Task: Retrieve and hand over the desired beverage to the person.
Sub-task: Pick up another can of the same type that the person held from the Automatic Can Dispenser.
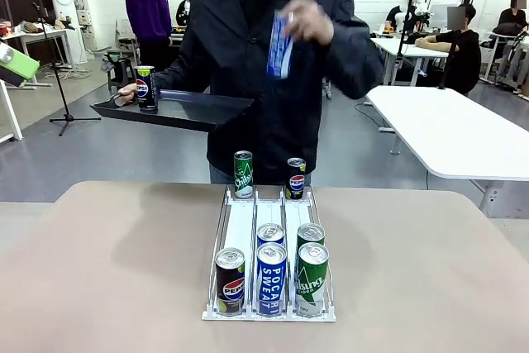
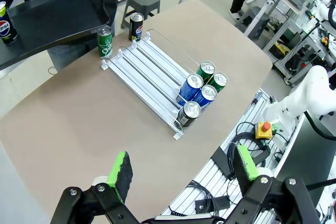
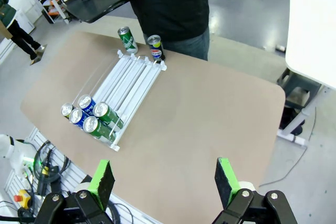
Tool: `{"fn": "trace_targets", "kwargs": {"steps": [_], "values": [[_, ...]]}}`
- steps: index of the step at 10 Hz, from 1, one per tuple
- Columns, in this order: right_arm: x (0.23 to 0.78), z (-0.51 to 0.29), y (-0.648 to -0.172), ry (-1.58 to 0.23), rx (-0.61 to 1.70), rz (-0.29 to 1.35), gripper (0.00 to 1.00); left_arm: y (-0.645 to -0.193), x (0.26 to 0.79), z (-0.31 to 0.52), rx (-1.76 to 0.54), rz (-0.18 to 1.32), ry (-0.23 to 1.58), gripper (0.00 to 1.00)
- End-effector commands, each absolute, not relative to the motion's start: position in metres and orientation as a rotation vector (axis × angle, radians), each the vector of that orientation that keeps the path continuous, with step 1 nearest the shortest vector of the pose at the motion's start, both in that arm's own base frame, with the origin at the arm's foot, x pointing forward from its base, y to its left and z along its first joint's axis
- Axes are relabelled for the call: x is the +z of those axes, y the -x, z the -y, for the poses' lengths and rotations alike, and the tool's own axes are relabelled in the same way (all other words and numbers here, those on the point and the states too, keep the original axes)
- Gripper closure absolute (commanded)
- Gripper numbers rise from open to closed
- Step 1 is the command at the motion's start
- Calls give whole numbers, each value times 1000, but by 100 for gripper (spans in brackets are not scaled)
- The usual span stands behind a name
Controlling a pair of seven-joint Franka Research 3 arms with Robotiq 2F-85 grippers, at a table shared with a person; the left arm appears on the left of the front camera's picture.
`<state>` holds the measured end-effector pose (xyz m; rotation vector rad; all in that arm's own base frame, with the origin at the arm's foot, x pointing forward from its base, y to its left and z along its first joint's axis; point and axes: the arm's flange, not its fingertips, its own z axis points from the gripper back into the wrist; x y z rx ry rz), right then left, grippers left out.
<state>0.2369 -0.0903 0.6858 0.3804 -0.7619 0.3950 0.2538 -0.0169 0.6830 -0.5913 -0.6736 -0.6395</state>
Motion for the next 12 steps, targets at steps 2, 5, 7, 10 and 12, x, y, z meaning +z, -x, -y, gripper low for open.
{"fn": "trace_targets", "kwargs": {"steps": [2,5,7,10,12], "values": [[686,90,-238,-400,415,763,0,-254,682,18,-641,681,594,0],[686,90,-238,-400,415,763,0,-254,682,18,-641,681,594,0],[686,90,-238,-400,415,763,0,-254,682,18,-641,681,594,0],[686,90,-238,-400,415,763,0,-254,682,18,-641,681,594,0],[686,90,-238,-400,415,763,0,-254,682,18,-641,681,594,0]]}}
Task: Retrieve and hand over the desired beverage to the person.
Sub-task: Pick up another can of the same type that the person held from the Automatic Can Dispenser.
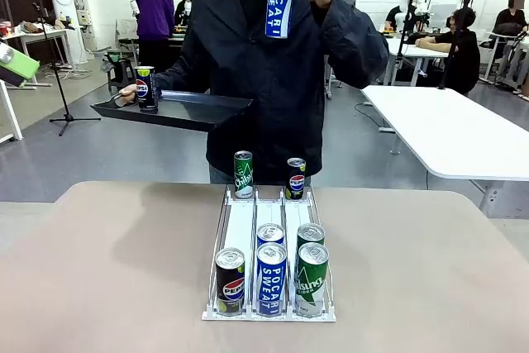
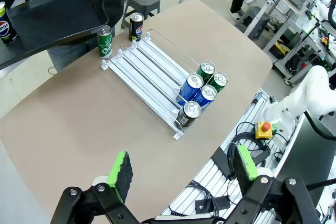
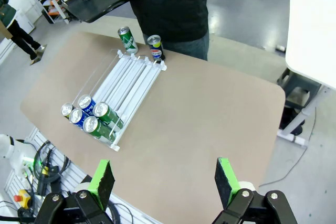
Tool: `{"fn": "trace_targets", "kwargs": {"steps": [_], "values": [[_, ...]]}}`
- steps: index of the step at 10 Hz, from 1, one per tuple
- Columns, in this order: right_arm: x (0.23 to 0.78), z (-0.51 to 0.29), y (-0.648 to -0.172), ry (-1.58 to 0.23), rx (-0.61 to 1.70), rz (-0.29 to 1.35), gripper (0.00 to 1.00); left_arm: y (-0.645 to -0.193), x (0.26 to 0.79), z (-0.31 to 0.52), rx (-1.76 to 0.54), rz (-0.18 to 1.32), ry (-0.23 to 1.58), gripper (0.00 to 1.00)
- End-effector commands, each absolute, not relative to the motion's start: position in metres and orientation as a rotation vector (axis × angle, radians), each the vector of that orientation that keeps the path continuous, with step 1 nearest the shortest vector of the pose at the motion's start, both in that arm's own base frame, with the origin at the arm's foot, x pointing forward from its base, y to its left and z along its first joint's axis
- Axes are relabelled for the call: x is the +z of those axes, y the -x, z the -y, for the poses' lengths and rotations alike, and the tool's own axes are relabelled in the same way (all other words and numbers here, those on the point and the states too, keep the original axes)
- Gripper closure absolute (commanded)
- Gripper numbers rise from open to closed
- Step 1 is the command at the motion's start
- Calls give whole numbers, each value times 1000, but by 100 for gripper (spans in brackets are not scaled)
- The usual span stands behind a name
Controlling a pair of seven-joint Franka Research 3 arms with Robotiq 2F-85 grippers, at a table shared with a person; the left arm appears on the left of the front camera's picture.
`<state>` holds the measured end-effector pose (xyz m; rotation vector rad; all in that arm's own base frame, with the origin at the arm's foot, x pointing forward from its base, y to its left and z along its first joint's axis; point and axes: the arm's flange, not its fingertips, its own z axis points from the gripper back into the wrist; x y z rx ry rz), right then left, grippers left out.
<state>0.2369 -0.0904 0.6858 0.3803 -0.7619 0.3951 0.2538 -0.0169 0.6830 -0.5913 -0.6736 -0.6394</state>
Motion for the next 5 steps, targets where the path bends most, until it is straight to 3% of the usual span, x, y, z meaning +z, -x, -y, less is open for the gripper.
{"fn": "trace_targets", "kwargs": {"steps": [1,5], "values": [[686,90,-238,-400,415,763,0,-254,682,18,-641,681,594,0],[686,90,-238,-400,415,763,0,-254,682,18,-641,681,594,0]]}}
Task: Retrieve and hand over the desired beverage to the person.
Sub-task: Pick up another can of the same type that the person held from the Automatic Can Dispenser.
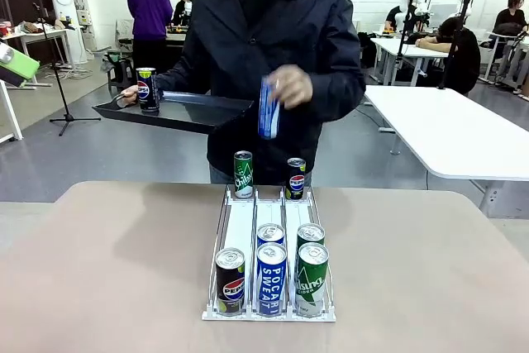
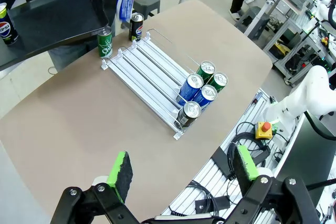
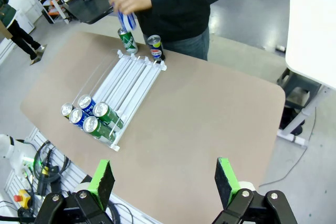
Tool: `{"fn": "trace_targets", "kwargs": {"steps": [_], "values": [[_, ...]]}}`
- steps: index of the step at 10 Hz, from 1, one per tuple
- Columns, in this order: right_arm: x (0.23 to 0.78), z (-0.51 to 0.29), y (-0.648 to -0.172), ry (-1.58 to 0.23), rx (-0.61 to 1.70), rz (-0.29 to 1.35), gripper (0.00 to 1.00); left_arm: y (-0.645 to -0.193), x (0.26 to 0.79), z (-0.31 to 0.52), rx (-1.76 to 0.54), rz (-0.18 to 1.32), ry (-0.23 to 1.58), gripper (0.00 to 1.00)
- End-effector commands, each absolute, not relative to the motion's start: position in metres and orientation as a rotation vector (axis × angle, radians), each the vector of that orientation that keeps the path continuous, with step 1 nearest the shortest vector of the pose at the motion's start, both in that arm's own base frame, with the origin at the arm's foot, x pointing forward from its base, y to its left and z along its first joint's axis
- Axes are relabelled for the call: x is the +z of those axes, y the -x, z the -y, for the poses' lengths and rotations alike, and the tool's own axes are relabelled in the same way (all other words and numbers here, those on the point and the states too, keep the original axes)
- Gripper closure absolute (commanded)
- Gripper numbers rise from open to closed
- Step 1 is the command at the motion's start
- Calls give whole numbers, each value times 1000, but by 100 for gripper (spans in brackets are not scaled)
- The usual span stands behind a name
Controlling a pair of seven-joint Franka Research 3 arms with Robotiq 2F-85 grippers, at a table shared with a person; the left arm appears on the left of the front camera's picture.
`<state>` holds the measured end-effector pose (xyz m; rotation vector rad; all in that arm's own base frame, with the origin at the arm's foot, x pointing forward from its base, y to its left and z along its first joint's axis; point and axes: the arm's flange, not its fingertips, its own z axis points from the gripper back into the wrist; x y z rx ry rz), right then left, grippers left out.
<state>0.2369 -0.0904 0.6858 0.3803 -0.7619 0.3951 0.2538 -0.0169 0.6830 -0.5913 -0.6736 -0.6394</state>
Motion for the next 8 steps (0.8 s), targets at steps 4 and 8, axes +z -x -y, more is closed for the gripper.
{"fn": "trace_targets", "kwargs": {"steps": [4,8], "values": [[686,90,-238,-400,415,763,0,-254,682,18,-641,681,594,0],[686,90,-238,-400,415,763,0,-254,682,18,-641,681,594,0]]}}
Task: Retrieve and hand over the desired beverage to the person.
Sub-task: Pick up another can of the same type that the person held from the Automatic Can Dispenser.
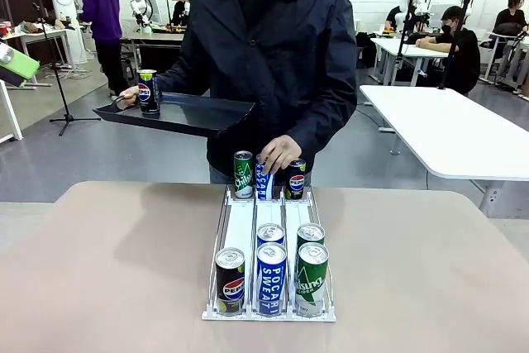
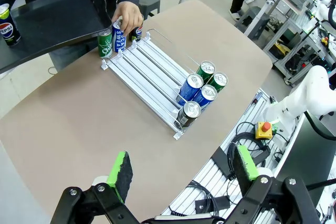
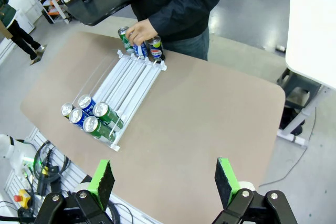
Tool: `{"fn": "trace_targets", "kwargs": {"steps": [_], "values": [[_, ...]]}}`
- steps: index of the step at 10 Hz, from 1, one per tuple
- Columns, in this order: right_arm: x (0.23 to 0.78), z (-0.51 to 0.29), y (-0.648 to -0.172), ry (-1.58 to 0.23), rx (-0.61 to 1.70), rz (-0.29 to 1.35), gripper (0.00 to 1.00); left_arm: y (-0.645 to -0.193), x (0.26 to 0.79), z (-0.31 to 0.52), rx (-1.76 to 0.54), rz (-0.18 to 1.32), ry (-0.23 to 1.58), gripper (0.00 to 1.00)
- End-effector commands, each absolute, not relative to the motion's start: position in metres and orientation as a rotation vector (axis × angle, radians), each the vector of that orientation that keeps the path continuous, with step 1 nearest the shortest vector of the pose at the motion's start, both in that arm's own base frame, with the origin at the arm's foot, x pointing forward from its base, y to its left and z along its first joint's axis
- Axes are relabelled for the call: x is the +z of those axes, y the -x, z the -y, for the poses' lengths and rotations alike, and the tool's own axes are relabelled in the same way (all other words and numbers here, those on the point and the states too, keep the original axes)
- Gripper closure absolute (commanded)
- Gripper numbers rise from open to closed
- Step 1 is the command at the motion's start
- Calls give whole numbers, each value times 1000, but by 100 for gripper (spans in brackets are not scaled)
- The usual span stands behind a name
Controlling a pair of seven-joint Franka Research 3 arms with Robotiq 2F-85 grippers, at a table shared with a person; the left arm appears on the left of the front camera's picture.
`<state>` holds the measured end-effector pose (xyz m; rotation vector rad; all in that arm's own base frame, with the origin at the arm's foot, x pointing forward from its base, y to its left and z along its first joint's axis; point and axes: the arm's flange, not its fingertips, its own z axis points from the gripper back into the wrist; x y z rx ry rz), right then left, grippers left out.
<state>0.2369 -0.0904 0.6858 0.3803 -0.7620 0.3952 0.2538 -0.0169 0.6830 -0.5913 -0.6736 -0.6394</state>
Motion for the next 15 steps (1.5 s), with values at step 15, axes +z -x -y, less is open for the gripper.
{"fn": "trace_targets", "kwargs": {"steps": [15], "values": [[686,90,-238,-400,415,763,0,-268,667,328,-389,217,26,0]]}}
